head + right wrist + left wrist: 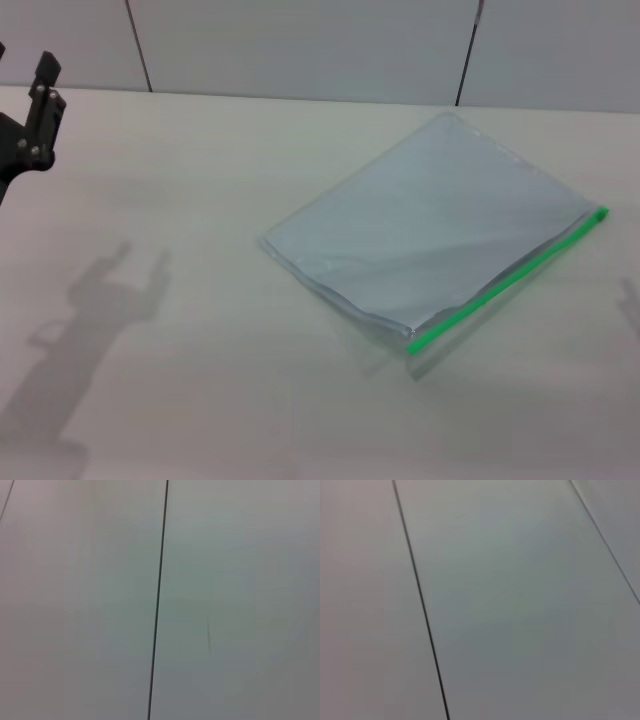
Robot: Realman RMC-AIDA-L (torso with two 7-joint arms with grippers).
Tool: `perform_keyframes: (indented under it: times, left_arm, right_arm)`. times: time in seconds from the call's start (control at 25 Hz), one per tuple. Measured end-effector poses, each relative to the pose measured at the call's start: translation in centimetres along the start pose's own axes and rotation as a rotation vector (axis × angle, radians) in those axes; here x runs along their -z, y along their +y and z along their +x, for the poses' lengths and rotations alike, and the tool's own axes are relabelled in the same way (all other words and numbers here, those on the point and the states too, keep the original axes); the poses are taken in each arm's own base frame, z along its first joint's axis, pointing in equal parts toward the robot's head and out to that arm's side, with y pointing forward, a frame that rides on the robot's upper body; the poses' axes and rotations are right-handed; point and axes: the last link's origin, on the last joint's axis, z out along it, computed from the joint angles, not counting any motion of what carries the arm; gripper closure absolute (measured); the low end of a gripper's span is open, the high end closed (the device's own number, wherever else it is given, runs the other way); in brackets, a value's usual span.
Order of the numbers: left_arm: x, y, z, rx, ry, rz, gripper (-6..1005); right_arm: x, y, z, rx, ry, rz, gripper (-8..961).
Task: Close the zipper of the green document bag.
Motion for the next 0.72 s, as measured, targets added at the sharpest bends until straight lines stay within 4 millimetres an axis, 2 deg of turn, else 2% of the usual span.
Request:
perform_keyframes:
  times: [0.72]
  left_arm:
    - [0.16,-0.11,-0.04,0.027,-0.003,0.008,489]
  right_arm:
    - [-0.36,0.16,0.03,0.003,0.000,-0.009,81]
